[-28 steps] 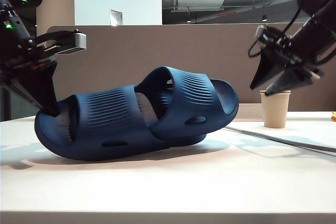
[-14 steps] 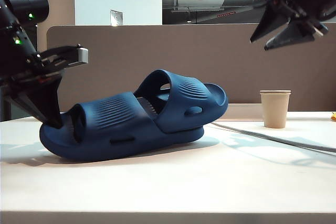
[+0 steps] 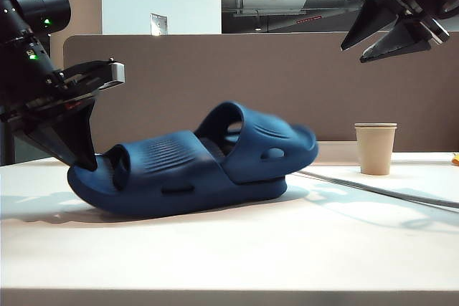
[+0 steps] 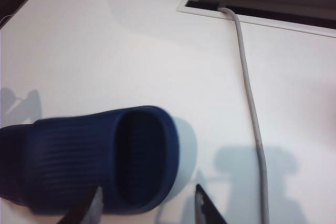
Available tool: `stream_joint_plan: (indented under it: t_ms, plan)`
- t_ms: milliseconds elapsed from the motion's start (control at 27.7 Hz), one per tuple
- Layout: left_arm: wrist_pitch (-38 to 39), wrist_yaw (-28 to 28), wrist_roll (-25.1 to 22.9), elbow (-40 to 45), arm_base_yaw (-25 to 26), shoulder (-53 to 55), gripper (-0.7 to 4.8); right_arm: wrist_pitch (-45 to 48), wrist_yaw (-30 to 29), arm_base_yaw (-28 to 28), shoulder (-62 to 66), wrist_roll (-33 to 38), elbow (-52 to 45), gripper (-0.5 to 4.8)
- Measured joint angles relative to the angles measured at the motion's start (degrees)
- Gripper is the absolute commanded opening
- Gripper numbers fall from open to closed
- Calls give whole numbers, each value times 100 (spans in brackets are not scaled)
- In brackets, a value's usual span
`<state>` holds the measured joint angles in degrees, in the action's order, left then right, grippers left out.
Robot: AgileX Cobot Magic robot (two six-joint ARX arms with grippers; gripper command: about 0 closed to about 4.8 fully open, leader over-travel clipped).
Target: Interlock the pair of blue slippers on the table with their fronts facing up.
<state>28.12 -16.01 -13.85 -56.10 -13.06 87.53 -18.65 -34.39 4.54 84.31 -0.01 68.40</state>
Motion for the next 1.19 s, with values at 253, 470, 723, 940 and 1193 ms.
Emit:
stream_joint_plan:
  t_ms: [253,470,723,940,1193]
  plan:
    - [-9,175,219,-4,-4,13,132,-59,-186,4,0,4,0,220]
    - [-33,173,391,-7,-4,13,188,-72,-271,4,0,20,0,220]
    - [7,129,564,-7,-4,11,187,-83,-385,4,2,55,0,220]
    - [81,-299,610,-7,-4,-330,184,-26,-719,7,-70,131,0,220]
    - [-332,-739,1143,-7,-2,-1379,183,125,-721,7,-675,177,0,220]
